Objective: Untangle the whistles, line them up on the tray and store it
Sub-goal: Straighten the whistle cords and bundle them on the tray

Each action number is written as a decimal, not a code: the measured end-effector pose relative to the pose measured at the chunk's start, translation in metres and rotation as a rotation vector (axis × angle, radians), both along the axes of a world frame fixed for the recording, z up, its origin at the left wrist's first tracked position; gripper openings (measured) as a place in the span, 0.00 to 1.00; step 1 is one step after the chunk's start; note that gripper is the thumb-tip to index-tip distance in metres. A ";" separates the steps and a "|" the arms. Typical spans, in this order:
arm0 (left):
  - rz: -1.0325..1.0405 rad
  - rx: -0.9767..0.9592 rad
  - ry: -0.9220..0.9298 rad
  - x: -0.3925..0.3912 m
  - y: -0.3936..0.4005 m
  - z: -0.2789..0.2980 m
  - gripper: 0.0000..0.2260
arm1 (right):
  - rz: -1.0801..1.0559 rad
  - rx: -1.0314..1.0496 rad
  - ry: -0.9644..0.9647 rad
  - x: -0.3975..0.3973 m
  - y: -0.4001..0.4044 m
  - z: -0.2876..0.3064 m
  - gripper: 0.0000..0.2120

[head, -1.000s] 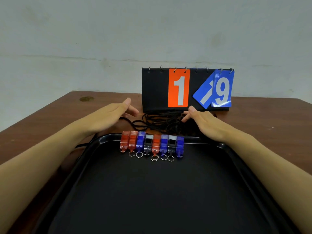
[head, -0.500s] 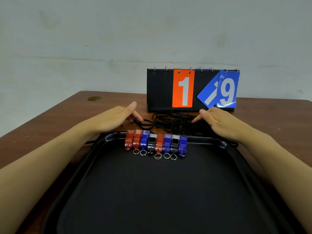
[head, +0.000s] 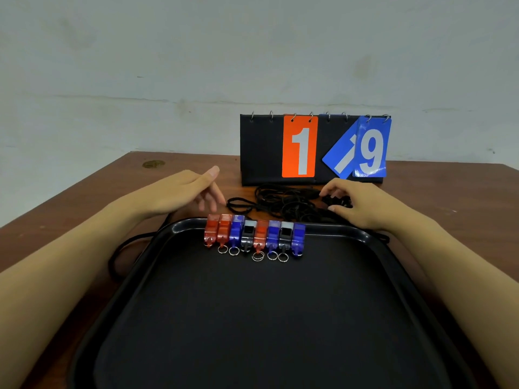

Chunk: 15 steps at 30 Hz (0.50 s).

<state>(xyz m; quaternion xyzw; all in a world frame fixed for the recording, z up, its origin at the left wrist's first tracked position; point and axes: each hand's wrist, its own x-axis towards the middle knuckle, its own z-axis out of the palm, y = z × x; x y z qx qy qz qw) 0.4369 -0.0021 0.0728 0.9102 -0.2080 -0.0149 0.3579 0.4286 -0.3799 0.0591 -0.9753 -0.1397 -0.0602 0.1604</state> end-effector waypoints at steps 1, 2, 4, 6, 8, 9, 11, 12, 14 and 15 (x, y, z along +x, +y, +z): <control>-0.020 -0.007 0.031 -0.001 -0.003 -0.001 0.33 | -0.012 0.004 -0.003 0.001 0.000 -0.001 0.16; -0.036 -0.011 0.057 -0.001 -0.004 -0.001 0.34 | -0.023 0.012 -0.007 0.002 0.000 -0.002 0.16; -0.059 -0.011 0.079 -0.001 -0.006 -0.002 0.36 | -0.039 0.041 -0.025 0.002 -0.001 -0.004 0.17; -0.077 0.000 0.074 0.000 -0.006 -0.002 0.36 | -0.049 0.065 -0.061 0.001 -0.001 -0.003 0.19; -0.081 0.032 0.058 0.001 -0.006 -0.002 0.36 | -0.053 0.077 -0.105 0.000 0.001 -0.002 0.18; -0.074 0.053 0.047 0.002 -0.004 -0.002 0.35 | -0.057 0.086 -0.128 -0.001 0.001 -0.001 0.16; -0.051 0.093 0.012 0.003 0.000 0.000 0.34 | -0.074 0.120 -0.170 -0.003 0.001 0.001 0.13; -0.038 0.112 -0.007 0.004 0.004 0.002 0.33 | -0.084 0.140 -0.183 -0.003 0.000 0.001 0.12; -0.007 0.142 -0.031 0.004 0.014 0.007 0.32 | -0.102 0.173 -0.194 -0.003 -0.001 0.001 0.10; 0.010 0.145 -0.037 0.004 0.018 0.010 0.32 | -0.106 0.182 -0.196 -0.004 -0.001 0.001 0.11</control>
